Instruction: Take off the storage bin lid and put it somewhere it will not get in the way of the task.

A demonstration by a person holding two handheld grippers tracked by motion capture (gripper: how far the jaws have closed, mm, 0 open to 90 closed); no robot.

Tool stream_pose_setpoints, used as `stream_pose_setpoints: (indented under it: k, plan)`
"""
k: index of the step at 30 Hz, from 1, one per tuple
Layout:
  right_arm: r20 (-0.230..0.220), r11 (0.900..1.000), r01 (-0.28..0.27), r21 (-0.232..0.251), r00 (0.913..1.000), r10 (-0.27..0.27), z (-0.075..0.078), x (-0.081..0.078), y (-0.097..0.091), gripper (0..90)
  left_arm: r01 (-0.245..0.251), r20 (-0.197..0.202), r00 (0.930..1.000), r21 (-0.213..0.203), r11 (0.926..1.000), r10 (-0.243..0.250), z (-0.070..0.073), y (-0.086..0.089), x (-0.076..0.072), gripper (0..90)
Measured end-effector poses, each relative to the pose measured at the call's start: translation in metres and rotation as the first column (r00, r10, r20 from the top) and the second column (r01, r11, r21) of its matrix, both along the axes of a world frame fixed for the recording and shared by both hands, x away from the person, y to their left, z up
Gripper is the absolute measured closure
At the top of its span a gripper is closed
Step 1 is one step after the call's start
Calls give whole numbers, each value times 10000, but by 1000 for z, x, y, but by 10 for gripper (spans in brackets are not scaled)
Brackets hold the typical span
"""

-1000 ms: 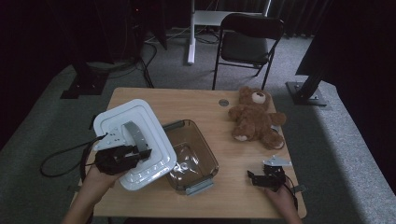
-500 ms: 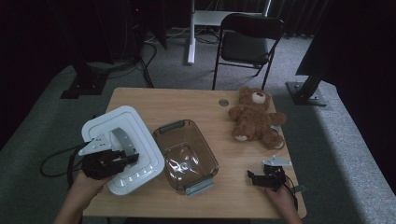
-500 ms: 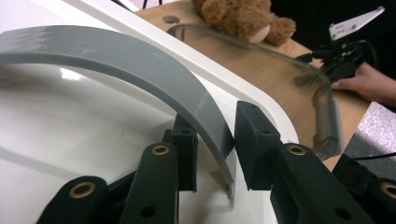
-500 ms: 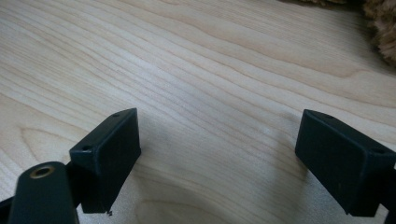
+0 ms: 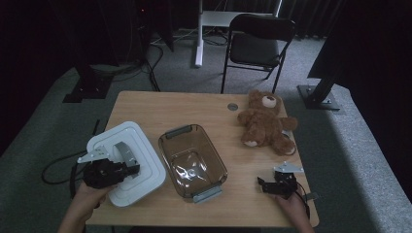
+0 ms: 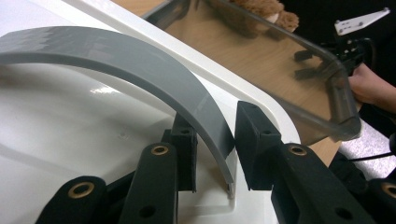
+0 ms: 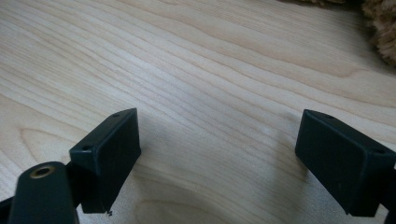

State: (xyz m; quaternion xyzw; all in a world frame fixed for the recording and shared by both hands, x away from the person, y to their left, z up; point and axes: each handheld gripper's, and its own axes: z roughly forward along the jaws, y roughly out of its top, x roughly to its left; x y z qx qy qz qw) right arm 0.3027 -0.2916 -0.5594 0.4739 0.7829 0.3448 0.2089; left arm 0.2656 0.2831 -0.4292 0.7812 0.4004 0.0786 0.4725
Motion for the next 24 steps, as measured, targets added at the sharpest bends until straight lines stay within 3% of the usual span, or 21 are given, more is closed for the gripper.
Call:
stream_pose_setpoints:
  k: [3, 5, 9, 15, 16, 24]
  plan:
    - [2, 10000, 6, 3, 10000, -6, 0, 0, 0, 132, -28, -221, 9998, 157, 9999, 32, -8, 3, 3, 710]
    - [0, 10000, 12, 2, 10000, -12, 0, 0, 0, 132, -62, -620, 9980, 296, 9995, 80, -23, 5, 10, 710]
    - [2, 10000, 19, 1, 10000, -19, 0, 0, 0, 132, 49, -1005, 9949, 282, 9996, -20, -39, 4, 20, 710]
    - [0, 10000, 24, 0, 10000, -24, 0, 0, 0, 132, 364, -1247, 9917, 422, 9984, -309, -56, -4, 33, 710]
    - [-1, 10000, 28, -1, 10000, -28, 0, 0, 0, 132, 413, -1495, 9882, 493, 9979, -335, -62, -6, 38, 710]
    - [-1, 10000, 28, 3, 10000, -28, 0, 0, 0, 132, 804, -1681, 9830, 314, 9963, -740, -81, -14, 52, 708]
